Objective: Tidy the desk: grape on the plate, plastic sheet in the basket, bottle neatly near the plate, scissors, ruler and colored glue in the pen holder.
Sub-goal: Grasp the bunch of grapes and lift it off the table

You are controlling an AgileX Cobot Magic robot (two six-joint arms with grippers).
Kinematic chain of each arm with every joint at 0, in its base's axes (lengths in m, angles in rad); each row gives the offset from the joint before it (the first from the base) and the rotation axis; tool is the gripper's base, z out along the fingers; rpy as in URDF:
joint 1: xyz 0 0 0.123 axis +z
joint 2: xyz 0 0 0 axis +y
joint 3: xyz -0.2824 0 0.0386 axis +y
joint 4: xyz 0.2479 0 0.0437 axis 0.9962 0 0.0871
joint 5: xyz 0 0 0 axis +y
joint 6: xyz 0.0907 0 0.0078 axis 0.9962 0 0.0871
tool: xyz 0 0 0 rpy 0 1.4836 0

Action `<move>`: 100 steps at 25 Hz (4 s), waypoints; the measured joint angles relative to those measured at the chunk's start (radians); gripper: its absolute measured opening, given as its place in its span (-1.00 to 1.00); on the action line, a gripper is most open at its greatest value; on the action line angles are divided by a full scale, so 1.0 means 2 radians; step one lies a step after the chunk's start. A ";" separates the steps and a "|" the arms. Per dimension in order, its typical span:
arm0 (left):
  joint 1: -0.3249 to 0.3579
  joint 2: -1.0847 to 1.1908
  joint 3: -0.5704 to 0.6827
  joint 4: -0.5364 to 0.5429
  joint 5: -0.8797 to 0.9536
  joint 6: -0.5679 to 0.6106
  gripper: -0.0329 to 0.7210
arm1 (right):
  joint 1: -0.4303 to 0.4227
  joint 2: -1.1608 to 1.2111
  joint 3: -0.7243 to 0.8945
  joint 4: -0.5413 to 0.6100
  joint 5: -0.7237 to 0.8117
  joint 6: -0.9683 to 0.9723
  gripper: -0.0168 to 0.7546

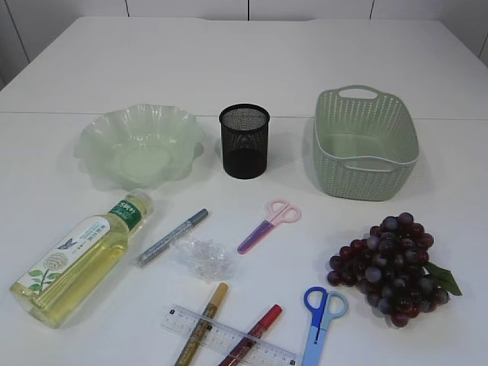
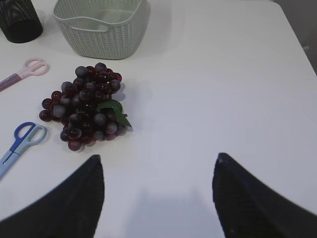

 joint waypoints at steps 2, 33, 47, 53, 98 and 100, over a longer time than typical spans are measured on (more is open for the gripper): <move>0.000 0.000 0.000 0.000 0.000 0.000 0.57 | 0.000 0.000 0.000 0.000 0.000 0.000 0.42; 0.000 0.000 0.000 0.000 0.000 0.000 0.57 | 0.000 0.000 0.000 0.001 0.000 0.000 0.42; 0.000 0.000 0.000 -0.012 0.000 0.000 0.57 | 0.000 0.115 -0.042 0.074 0.002 0.002 0.42; 0.000 0.000 0.000 -0.019 0.000 0.000 0.57 | 0.000 0.247 -0.086 0.074 0.002 0.031 0.42; 0.000 0.000 0.000 -0.066 -0.012 -0.006 0.47 | 0.071 0.745 -0.237 0.132 -0.114 0.091 0.43; 0.000 0.000 0.000 -0.066 -0.012 -0.006 0.46 | 0.085 0.766 -0.249 0.101 -0.112 0.115 0.43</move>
